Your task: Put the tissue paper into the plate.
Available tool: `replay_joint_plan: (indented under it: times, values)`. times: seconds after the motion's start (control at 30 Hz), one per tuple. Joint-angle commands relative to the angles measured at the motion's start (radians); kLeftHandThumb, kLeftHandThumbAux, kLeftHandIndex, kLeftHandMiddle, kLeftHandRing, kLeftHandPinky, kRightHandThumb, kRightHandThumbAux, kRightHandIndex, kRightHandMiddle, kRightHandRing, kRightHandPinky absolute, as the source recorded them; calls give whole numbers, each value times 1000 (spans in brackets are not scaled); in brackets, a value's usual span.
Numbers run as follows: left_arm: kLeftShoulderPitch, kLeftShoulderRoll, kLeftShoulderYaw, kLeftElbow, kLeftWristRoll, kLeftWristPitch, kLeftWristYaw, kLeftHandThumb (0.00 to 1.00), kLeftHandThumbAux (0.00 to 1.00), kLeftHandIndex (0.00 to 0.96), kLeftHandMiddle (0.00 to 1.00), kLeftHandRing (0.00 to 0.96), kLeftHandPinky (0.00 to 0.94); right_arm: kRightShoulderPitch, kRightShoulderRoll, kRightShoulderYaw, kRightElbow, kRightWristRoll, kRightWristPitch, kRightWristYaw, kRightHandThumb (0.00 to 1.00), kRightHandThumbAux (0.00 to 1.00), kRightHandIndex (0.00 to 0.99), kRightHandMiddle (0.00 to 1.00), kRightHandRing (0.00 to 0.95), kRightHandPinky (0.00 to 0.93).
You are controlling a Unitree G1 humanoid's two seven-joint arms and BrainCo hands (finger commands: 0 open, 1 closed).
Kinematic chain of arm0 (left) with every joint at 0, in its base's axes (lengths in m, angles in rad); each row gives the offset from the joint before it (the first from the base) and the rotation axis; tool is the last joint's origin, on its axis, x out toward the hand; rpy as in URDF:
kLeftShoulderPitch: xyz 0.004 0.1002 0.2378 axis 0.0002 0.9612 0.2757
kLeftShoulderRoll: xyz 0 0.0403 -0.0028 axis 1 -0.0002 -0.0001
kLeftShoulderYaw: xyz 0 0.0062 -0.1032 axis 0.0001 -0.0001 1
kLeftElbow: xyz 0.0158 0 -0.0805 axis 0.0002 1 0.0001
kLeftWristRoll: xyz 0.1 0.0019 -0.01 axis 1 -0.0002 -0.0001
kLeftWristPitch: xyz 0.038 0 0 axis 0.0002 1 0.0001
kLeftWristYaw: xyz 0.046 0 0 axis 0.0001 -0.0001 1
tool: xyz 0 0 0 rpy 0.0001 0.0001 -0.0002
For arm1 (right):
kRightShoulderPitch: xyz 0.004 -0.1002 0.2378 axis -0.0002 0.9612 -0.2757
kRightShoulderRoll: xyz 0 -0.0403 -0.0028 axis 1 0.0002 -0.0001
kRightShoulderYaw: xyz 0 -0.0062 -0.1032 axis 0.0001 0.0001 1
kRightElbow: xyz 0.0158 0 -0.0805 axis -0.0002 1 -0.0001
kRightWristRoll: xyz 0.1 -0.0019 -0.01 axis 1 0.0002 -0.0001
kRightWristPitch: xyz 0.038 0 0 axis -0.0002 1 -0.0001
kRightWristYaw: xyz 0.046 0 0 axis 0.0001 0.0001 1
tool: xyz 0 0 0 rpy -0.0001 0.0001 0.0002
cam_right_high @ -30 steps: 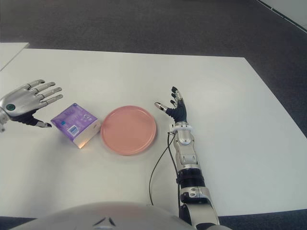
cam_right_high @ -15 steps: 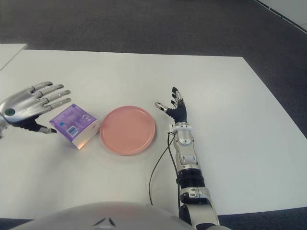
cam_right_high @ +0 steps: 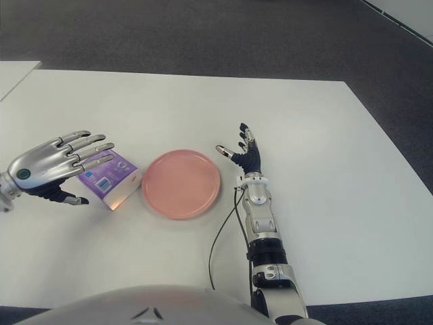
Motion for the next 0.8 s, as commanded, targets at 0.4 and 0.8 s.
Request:
replay_joint_plan:
  times: [0.4, 0.8]
  values:
    - [-1, -25, -28, 29, 9, -69, -13, 273, 301, 0, 0, 0, 0, 6, 6, 0, 7, -3, 22, -7, 0, 853, 40, 39, 33, 67]
    - [-41, -22, -51, 55, 8, -102, -86, 296, 276, 0, 0, 0, 0, 10, 5, 1, 3, -2, 22, -6, 0, 853, 40, 39, 33, 67]
